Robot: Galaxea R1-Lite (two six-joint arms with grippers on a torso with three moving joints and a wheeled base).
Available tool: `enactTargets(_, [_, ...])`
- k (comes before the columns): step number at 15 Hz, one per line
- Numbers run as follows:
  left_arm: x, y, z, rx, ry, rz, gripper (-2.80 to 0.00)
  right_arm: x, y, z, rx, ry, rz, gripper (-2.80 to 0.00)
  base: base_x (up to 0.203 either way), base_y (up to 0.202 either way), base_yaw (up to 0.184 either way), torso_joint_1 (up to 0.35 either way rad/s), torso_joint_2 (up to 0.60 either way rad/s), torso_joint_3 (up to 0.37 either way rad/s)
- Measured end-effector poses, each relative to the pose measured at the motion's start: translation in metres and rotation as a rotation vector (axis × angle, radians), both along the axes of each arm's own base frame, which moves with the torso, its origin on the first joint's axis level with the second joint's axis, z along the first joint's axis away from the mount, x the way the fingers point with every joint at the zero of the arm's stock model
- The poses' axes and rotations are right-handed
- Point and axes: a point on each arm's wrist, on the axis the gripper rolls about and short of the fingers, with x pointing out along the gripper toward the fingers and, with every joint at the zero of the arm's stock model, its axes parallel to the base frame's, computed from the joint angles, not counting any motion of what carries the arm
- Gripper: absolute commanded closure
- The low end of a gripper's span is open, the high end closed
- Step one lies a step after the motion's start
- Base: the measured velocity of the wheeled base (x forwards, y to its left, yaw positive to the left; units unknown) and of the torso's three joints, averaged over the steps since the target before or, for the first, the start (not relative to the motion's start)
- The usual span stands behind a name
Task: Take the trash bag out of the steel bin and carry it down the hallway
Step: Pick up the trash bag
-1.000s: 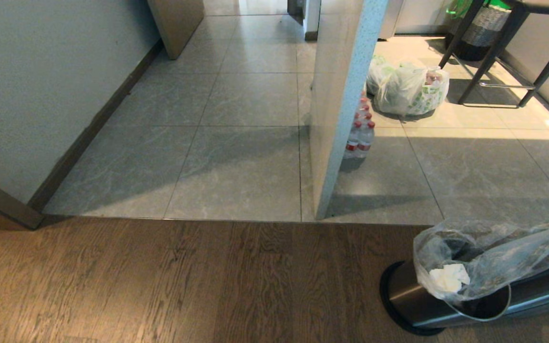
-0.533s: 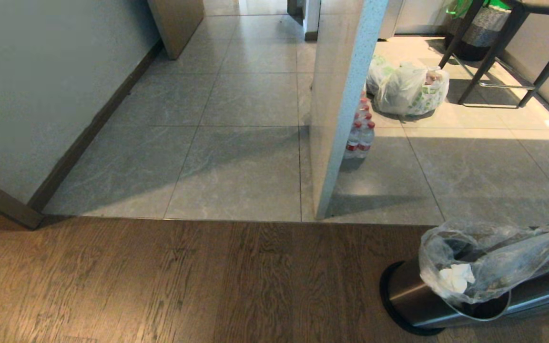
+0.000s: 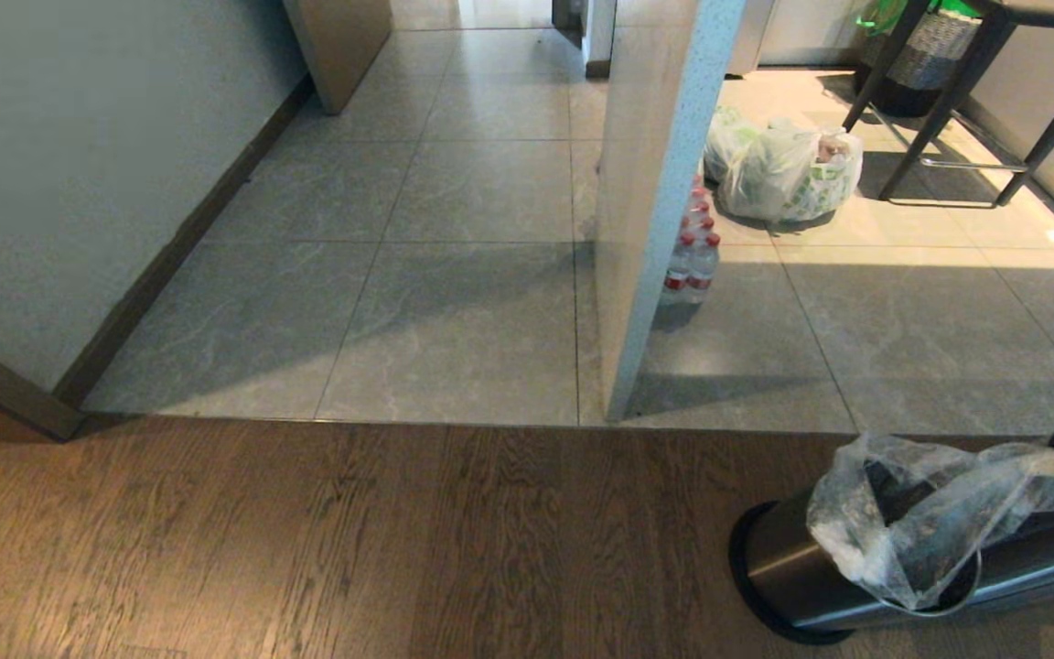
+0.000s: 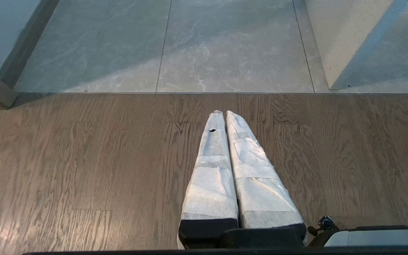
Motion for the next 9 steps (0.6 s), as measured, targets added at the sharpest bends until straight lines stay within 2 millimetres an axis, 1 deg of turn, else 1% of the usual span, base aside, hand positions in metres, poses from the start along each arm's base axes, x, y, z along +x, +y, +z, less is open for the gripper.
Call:
enactTargets(4, [0.0, 0.0, 0.0, 0.0, 0.0, 0.0, 0.0, 0.01, 0.019, -0.009, 0.021, 0.03, 0.055, 0.0, 0.0, 0.0, 0.0, 0.0, 0.0, 0.0])
enactTargets(5, [0.0, 0.0, 0.0, 0.0, 0.0, 0.0, 0.0, 0.01, 0.023, -0.012, 0.029, 0.04, 0.065, -2.8, 0.0, 0.0, 0.0, 0.0, 0.0, 0.0])
enactTargets(9, [0.0, 0.0, 0.0, 0.0, -0.001, 0.0, 0.0, 0.01, 0.04, -0.023, 0.057, 0.081, 0.102, -2.8, 0.0, 0.0, 0.0, 0.0, 0.0, 0.0])
